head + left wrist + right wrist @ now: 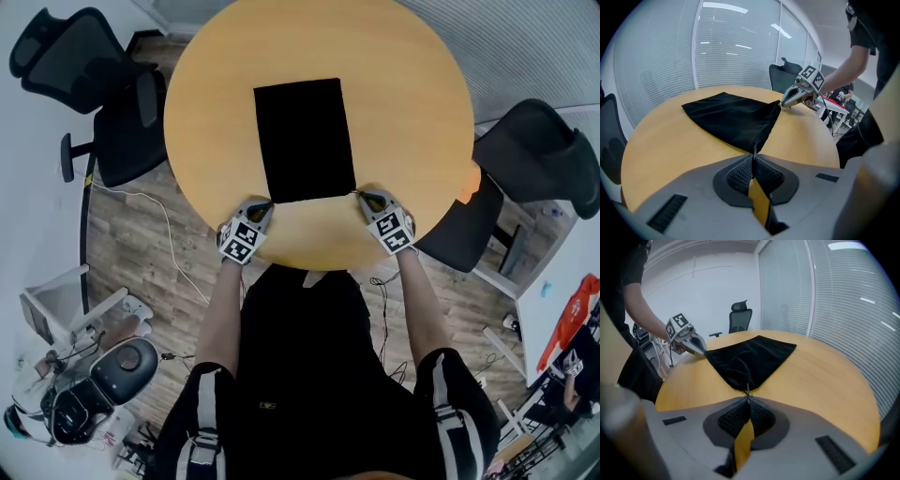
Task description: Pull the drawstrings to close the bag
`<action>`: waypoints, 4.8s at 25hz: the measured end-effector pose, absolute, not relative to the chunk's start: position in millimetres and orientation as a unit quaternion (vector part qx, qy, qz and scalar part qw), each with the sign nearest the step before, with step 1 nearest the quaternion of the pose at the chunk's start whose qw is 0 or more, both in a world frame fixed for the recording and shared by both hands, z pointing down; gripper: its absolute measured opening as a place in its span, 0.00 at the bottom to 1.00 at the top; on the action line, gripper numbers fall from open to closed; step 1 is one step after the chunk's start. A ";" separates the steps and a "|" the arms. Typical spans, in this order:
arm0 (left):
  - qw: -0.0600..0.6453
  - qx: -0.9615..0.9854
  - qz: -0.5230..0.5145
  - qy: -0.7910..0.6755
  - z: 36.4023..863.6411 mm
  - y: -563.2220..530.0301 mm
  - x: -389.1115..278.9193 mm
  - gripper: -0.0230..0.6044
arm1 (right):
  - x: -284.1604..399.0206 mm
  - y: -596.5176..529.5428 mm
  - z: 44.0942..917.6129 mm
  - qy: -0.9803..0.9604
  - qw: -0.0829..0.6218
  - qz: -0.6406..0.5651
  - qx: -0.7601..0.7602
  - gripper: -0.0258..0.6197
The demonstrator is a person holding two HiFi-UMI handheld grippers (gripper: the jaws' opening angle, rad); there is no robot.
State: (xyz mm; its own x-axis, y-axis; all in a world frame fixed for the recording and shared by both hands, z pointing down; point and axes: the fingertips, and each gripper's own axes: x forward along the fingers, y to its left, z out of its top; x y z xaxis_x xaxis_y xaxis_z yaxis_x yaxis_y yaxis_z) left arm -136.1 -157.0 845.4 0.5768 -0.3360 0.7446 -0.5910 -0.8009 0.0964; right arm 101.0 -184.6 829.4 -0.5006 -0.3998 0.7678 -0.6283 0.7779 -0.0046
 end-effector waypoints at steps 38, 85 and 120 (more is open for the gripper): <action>0.015 0.848 0.215 -0.484 571.2 -174.7 -139.7 0.06 | 94.8 -211.3 577.8 -0.896 0.238 -0.016 0.375 0.13; -0.089 0.808 0.174 -0.556 414.1 -186.0 -235.8 0.06 | 65.9 -242.2 416.5 -0.871 0.166 -0.113 0.448 0.13; -0.032 0.812 0.128 -0.568 450.6 -268.0 -336.6 0.06 | 51.3 -307.5 449.1 -0.833 0.169 -0.062 0.523 0.13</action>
State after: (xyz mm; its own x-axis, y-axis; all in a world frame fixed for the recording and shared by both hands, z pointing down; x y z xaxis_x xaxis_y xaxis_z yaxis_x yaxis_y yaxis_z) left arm -336.6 -268.0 450.6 0.3211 -0.9316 0.1704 -0.9151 -0.3515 -0.1976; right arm 51.3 -307.5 449.1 -0.3964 -0.8921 0.2168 -0.8506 0.4457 0.2789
